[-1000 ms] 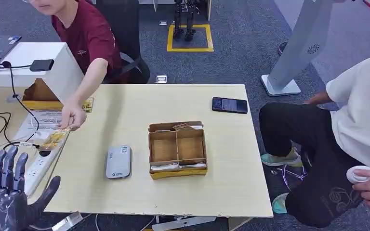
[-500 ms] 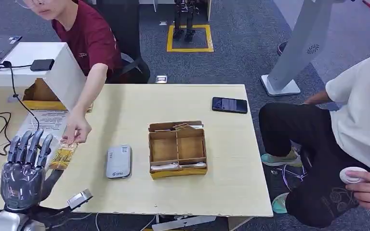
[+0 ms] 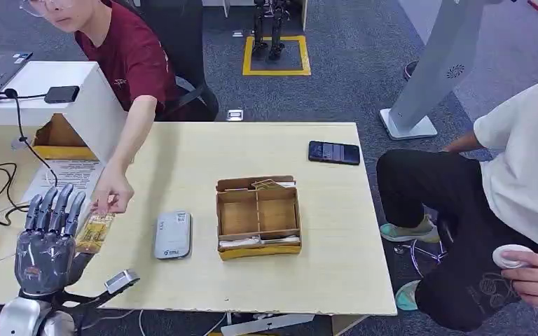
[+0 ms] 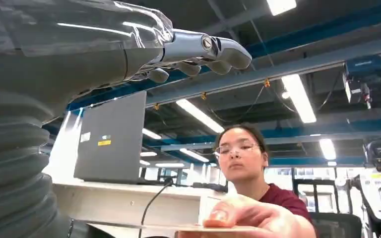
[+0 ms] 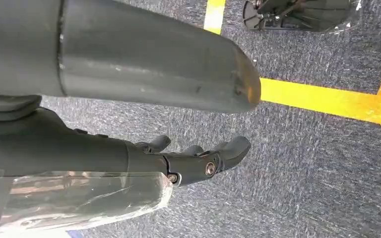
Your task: Pass the card to the sensor for recognition and then transmit it.
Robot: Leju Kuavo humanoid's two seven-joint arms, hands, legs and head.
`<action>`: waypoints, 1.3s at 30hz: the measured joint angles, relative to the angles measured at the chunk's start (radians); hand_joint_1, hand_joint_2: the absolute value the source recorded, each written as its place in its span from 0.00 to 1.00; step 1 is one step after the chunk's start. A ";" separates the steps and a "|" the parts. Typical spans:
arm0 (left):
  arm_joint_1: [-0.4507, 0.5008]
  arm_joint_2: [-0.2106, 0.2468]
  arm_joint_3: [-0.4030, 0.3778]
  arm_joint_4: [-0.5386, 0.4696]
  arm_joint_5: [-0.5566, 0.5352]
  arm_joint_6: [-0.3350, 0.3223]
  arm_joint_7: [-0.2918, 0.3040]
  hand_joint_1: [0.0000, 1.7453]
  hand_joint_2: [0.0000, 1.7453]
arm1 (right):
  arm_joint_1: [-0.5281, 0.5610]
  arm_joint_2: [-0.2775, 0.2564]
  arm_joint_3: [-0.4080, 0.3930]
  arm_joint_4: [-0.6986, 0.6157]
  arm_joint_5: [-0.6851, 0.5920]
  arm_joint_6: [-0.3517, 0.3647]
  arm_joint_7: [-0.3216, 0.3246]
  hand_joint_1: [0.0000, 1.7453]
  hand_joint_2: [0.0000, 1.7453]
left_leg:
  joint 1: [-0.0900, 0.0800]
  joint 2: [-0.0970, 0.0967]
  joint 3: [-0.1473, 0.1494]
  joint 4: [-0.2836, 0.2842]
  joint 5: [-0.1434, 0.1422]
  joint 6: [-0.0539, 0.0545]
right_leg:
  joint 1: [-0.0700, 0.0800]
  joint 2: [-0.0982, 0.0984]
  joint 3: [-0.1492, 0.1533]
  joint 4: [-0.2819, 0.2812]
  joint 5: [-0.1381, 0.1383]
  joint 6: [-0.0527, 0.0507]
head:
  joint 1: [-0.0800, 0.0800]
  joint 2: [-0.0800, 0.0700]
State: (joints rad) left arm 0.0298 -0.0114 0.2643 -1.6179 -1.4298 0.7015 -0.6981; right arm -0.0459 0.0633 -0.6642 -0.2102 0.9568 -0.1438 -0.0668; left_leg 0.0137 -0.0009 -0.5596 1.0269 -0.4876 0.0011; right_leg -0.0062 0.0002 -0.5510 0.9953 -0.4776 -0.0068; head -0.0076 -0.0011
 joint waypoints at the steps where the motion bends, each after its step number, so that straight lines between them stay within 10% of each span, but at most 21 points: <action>1: -0.003 0.000 0.001 0.005 0.003 0.000 0.000 0.00 1.00 | 0.000 0.000 -0.002 0.000 0.004 0.000 0.000 0.00 0.00 | 0.000 0.000 0.000 0.000 0.000 0.000 | 0.000 0.000 0.000 0.000 0.000 0.000 | 0.000 0.000; 17: -0.017 -0.010 0.013 0.059 0.012 0.000 0.000 0.00 1.00 | 0.000 0.000 -0.008 0.000 0.007 0.000 0.006 0.00 0.00 | 0.000 0.000 0.000 0.000 0.000 0.000 | 0.000 0.000 0.000 0.000 0.000 0.000 | 0.000 0.000; 19: -0.016 -0.010 0.014 0.065 0.021 0.000 0.001 0.22 1.00 | 0.000 0.000 -0.008 0.000 0.011 0.000 0.003 0.00 0.00 | 0.000 0.000 0.000 0.000 0.000 0.000 | 0.000 0.000 0.000 0.000 0.000 0.000 | 0.000 0.000; 20: -0.016 -0.010 0.014 0.069 0.026 0.000 0.002 0.78 1.00 | 0.000 0.000 -0.008 0.000 0.014 0.000 0.001 0.00 0.00 | 0.000 0.000 0.000 0.000 0.000 0.000 | 0.000 0.000 0.000 0.000 0.000 0.000 | 0.000 0.000; 21: -0.016 -0.010 0.014 0.072 0.029 0.000 0.002 0.83 1.00 | 0.000 0.000 -0.009 0.000 0.016 0.000 0.000 0.00 0.00 | 0.000 0.000 0.000 0.000 0.000 0.000 | 0.000 0.000 0.000 0.000 0.000 0.000 | 0.000 0.000; 39: -0.016 -0.014 0.014 0.111 0.052 0.001 0.000 1.00 1.00 | 0.000 0.000 -0.027 0.000 0.028 0.000 -0.001 0.00 0.00 | 0.000 0.000 0.000 0.000 0.000 0.000 | 0.000 0.000 0.000 0.000 0.000 0.000 | 0.000 0.000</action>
State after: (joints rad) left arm 0.0136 -0.0259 0.2781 -1.5064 -1.3779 0.7023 -0.6981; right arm -0.0461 0.0633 -0.6909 -0.2102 0.9846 -0.1434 -0.0679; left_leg 0.0137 -0.0008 -0.5599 1.0269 -0.4877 0.0012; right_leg -0.0062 0.0002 -0.5511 0.9953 -0.4776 -0.0068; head -0.0076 -0.0011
